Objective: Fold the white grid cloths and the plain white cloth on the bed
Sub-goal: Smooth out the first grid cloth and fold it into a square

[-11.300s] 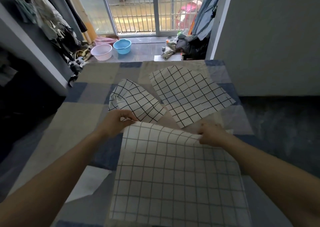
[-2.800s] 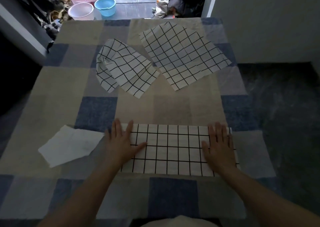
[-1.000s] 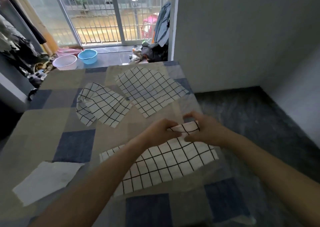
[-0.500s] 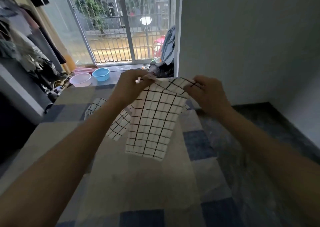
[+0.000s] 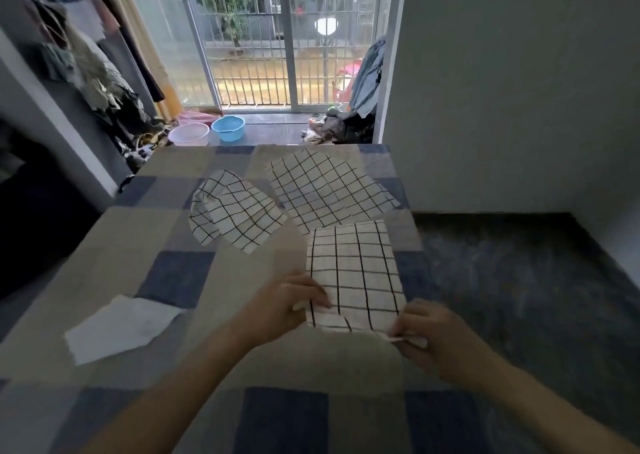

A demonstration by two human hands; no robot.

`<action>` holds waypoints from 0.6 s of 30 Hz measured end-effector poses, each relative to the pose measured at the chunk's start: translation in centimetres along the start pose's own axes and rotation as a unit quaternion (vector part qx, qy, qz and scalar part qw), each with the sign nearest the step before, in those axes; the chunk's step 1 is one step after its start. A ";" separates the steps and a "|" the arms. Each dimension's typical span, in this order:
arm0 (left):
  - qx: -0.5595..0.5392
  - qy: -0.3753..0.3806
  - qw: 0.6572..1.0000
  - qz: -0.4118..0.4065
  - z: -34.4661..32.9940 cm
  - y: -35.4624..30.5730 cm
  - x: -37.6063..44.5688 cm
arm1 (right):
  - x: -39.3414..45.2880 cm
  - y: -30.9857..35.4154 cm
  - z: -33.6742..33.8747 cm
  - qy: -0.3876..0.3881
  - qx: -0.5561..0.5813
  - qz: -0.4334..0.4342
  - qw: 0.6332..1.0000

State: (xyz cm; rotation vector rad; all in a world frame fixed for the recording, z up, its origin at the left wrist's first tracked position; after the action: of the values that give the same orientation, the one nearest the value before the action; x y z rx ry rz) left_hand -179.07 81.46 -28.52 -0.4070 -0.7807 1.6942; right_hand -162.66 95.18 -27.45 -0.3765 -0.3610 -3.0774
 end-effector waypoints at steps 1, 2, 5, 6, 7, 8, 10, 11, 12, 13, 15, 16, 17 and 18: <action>0.012 0.039 0.999 0.010 -2.1 0.5 -1.0 | -1.1 0.1 -1.9 0.038 0.002 0.004 0.999; 0.020 0.073 0.997 0.017 -4.0 0.9 -1.8 | -2.1 0.3 -3.5 0.071 0.004 0.011 0.997; 0.021 0.150 0.986 0.068 -8.1 1.8 -4.0 | -3.9 1.1 -6.6 0.176 0.017 0.021 0.984; 0.013 0.167 0.983 0.080 -9.1 2.0 -4.5 | -4.4 1.1 -7.2 0.207 0.022 0.019 0.978; 0.003 0.181 0.979 0.092 -9.8 2.0 -5.0 | -4.7 1.1 -7.7 0.233 0.023 0.019 0.972; -0.003 0.189 0.977 0.102 -10.2 1.8 -5.3 | -4.9 1.1 -8.0 0.259 0.027 0.020 0.965; -0.015 0.203 0.970 0.134 -10.7 1.4 -5.8 | -5.2 1.0 -8.5 0.291 0.056 0.005 0.955; -0.027 0.209 0.966 0.149 -10.9 1.1 -6.0 | -5.3 0.8 -8.6 0.301 0.075 -0.009 0.951; -0.047 0.212 0.963 0.161 -11.3 0.8 -6.3 | -5.3 0.7 -8.6 0.309 0.090 -0.021 0.947; -0.081 0.206 0.961 0.164 -11.6 0.7 -6.6 | -5.1 0.6 -8.4 0.318 0.105 -0.032 0.942; -0.190 0.182 0.945 0.195 -12.6 1.5 -7.6 | -4.5 0.2 -7.8 0.339 0.148 -0.059 0.927; -0.242 0.178 0.927 0.223 -13.0 2.0 -8.1 | -4.3 -0.1 -7.6 0.355 0.183 -0.076 0.913; -0.282 0.177 0.909 0.249 -13.4 2.3 -8.4 | -4.0 -0.3 -7.4 0.372 0.218 -0.090 0.898; -0.307 0.177 0.895 0.271 -13.6 2.5 -8.5 | -3.7 -0.8 -7.2 0.378 0.245 -0.097 0.887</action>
State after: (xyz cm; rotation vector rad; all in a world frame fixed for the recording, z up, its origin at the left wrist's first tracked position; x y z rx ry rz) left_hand -169.93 76.89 -41.13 -1.4467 -0.9726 1.7591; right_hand -160.85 94.22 -35.32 0.8870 -1.1148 -2.8310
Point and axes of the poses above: each hand's wrist, its own x-axis towards the middle knuckle, its own z-axis out of the back of the hand, y = z × x, the point moved 8 cm from there along x, towards the middle knuckle, and after that the axes turned 14 degrees about -x, right-handed, at the moved point
